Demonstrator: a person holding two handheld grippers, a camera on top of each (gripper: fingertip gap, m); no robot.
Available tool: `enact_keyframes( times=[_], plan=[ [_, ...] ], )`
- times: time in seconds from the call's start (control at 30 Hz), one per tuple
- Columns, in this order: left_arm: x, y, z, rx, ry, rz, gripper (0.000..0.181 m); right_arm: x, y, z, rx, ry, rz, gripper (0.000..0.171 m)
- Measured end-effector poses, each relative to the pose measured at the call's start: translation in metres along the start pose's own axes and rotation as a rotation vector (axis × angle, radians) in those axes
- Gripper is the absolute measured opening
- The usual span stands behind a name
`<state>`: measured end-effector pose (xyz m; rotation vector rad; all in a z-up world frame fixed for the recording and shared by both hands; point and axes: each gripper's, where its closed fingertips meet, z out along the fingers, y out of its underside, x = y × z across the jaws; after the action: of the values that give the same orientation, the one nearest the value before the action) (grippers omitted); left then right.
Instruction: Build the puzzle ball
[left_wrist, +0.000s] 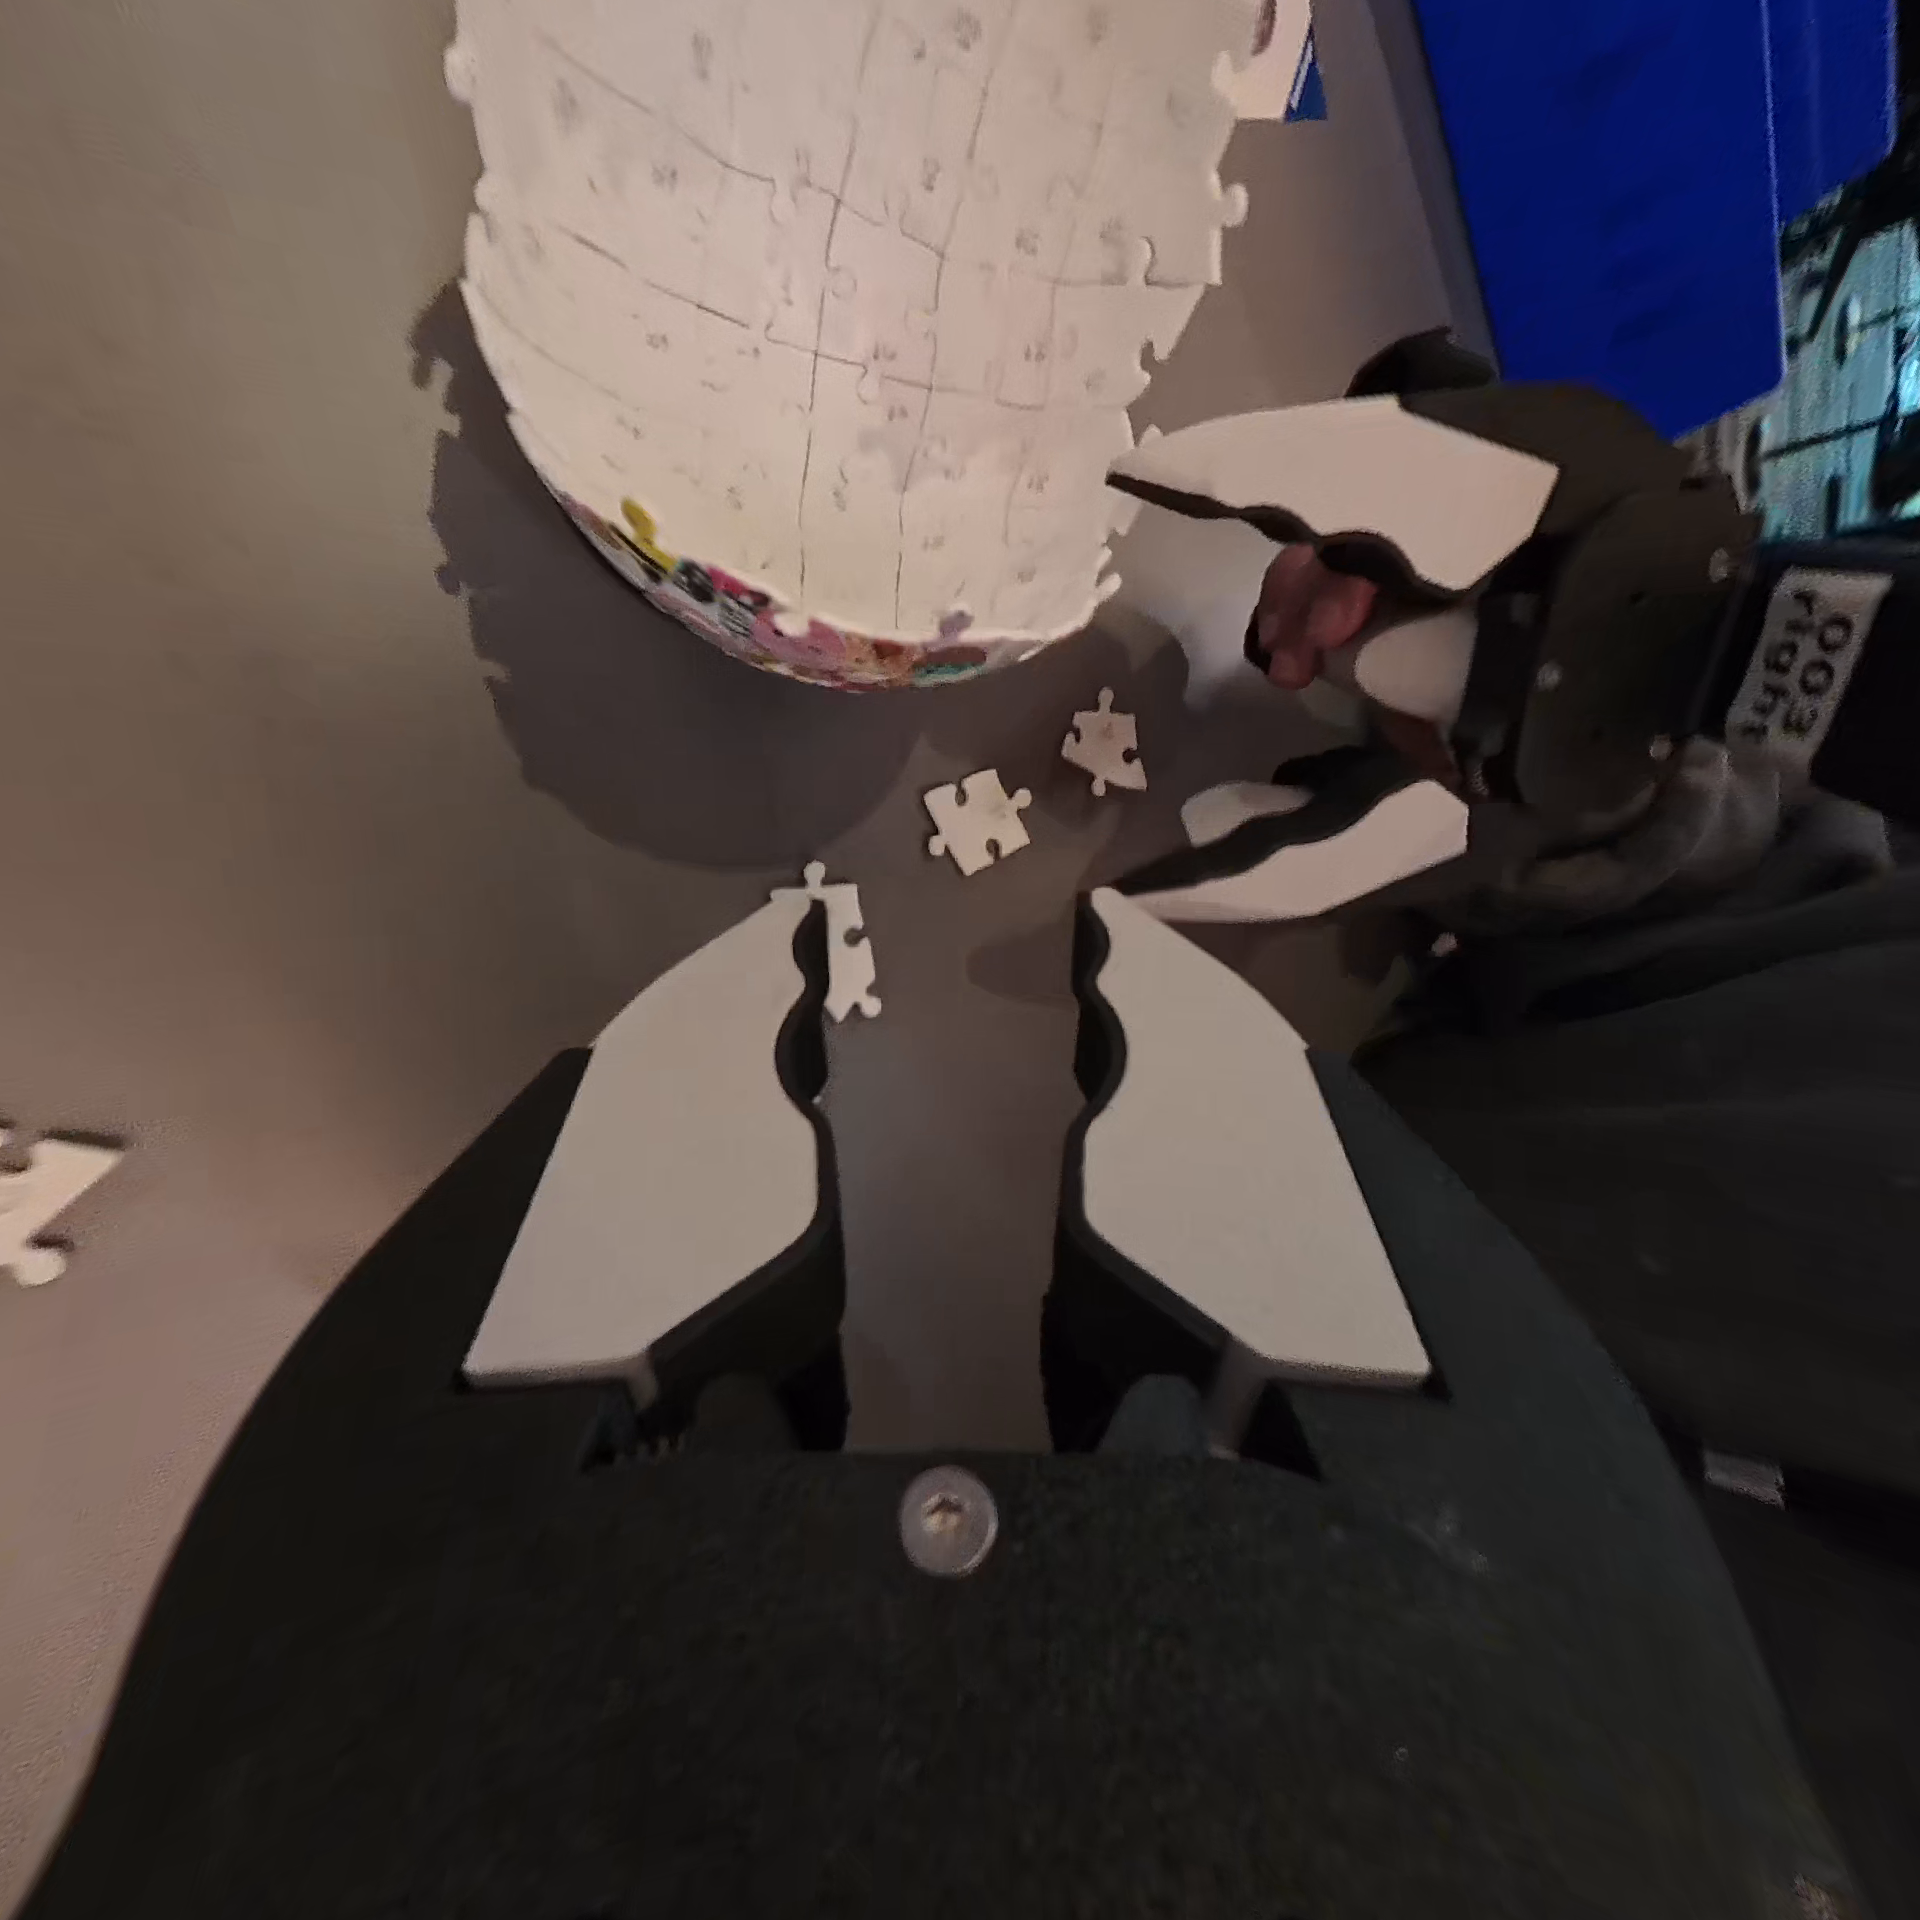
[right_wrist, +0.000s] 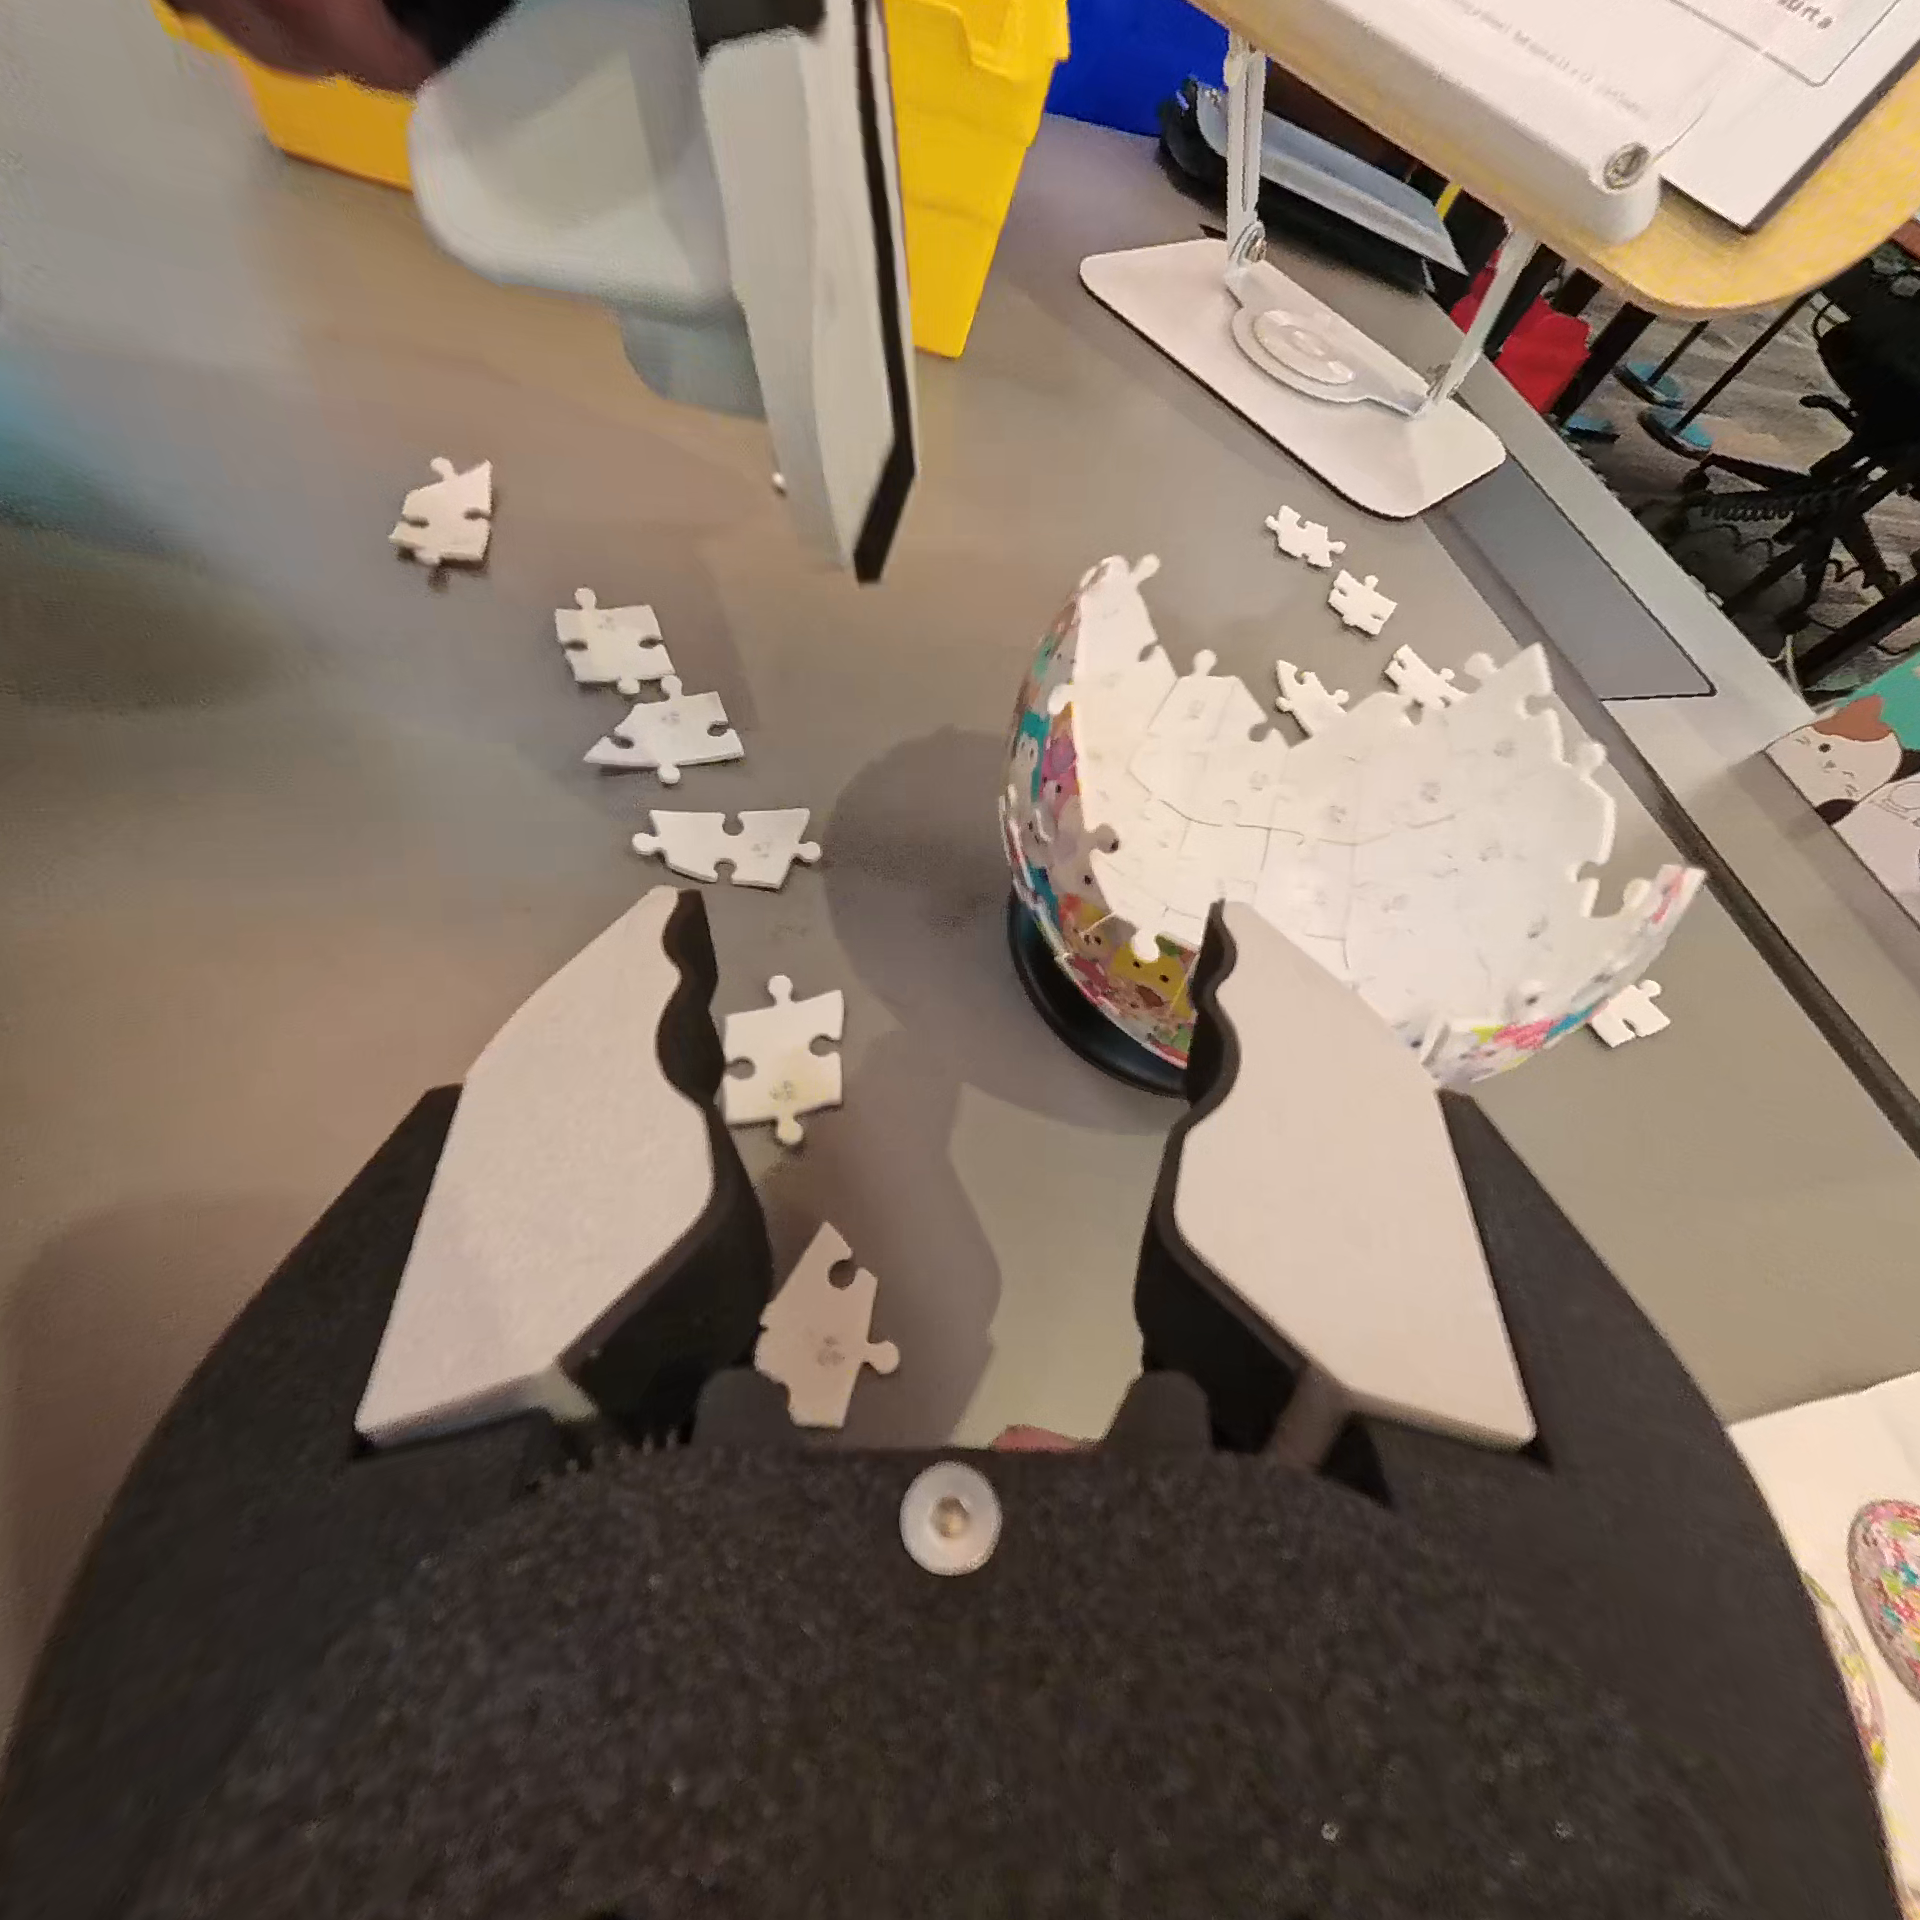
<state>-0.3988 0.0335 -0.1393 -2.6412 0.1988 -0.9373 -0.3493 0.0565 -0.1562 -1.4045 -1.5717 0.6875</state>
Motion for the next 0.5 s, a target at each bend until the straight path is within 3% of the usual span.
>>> enact_keyframes(
  times=[0.13, 0.23, 0.4, 0.5],
  plan=[
    [0.001, -0.008, 0.018, 0.109, -0.009, -0.044, 0.063, -0.008, 0.0, 0.006, -0.016, -0.006, -0.022, 0.092],
    [0.008, -0.018, 0.024, 0.209, -0.003, -0.06, 0.071, 0.003, -0.011, -0.013, 0.029, 0.049, -0.027, 0.087],
    [0.007, -0.036, 0.028, 0.349, -0.045, -0.082, 0.094, 0.069, -0.019, -0.058, 0.126, 0.12, 0.112, 0.086],
    [0.005, -0.043, 0.033, 0.375, -0.051, -0.1, 0.104, 0.094, -0.009, -0.047, 0.143, -0.006, 0.278, 0.091]
  ],
)
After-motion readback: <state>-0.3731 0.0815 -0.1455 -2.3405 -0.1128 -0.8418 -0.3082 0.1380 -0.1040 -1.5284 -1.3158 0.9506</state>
